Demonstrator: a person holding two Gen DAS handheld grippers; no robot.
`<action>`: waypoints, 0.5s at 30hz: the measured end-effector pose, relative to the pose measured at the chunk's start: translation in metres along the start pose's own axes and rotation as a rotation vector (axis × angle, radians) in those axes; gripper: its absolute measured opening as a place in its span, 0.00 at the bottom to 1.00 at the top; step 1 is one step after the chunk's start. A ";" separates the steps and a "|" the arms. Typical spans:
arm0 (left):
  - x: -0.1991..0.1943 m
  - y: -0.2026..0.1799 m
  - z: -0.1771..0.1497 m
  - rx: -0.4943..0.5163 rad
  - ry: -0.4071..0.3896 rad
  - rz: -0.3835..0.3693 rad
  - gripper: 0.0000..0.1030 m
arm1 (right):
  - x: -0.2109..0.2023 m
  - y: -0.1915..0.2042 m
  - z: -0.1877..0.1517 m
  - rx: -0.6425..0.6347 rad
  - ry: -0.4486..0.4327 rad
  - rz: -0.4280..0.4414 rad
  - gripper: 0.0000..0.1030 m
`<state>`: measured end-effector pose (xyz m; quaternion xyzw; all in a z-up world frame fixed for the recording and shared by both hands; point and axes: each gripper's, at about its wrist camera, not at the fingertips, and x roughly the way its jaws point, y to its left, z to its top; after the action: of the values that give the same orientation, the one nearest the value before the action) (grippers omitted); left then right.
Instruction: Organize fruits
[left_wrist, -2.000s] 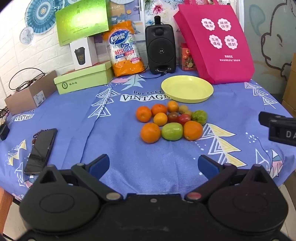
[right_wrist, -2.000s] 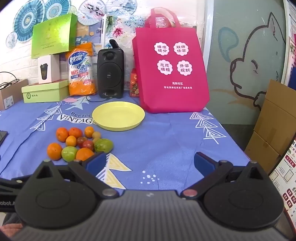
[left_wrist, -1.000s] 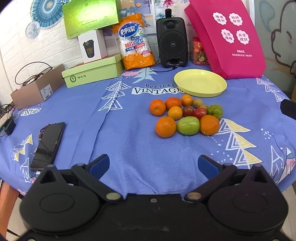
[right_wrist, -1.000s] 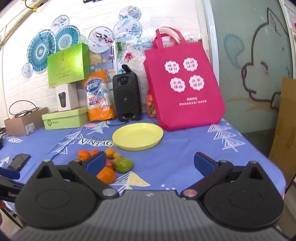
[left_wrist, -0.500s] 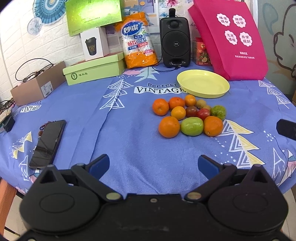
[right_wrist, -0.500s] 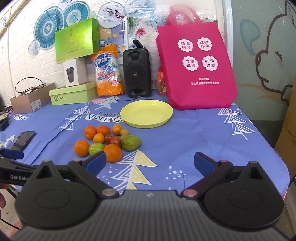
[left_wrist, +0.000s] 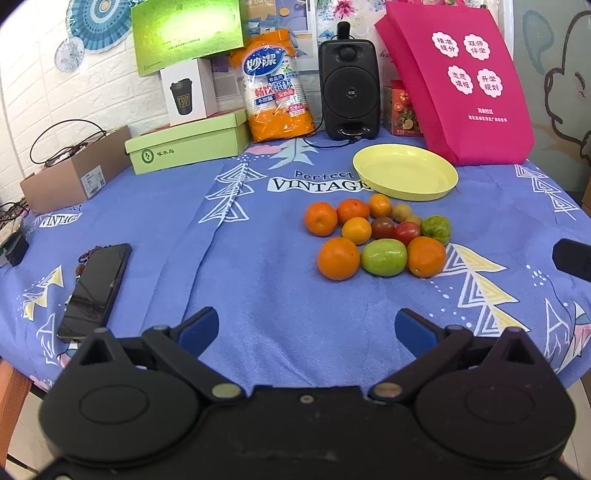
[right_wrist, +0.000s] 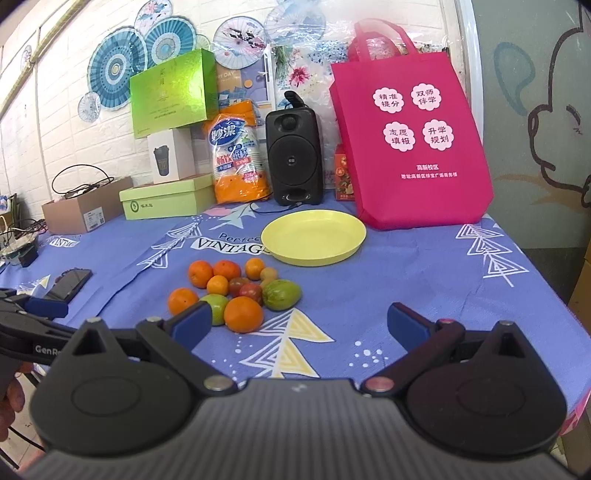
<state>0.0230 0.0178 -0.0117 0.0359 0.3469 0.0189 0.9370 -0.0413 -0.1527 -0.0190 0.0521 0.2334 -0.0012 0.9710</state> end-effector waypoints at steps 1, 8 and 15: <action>0.000 0.001 0.000 -0.006 -0.001 0.001 1.00 | -0.001 0.000 -0.001 -0.001 -0.013 0.009 1.00; 0.006 0.006 0.002 -0.036 0.016 -0.004 1.00 | 0.000 0.003 -0.002 -0.031 -0.023 -0.010 1.00; 0.009 0.002 0.001 -0.017 0.021 0.003 1.00 | 0.005 0.001 -0.001 -0.016 0.009 -0.007 1.00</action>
<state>0.0307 0.0207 -0.0169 0.0284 0.3564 0.0235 0.9336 -0.0372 -0.1513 -0.0226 0.0433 0.2380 -0.0024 0.9703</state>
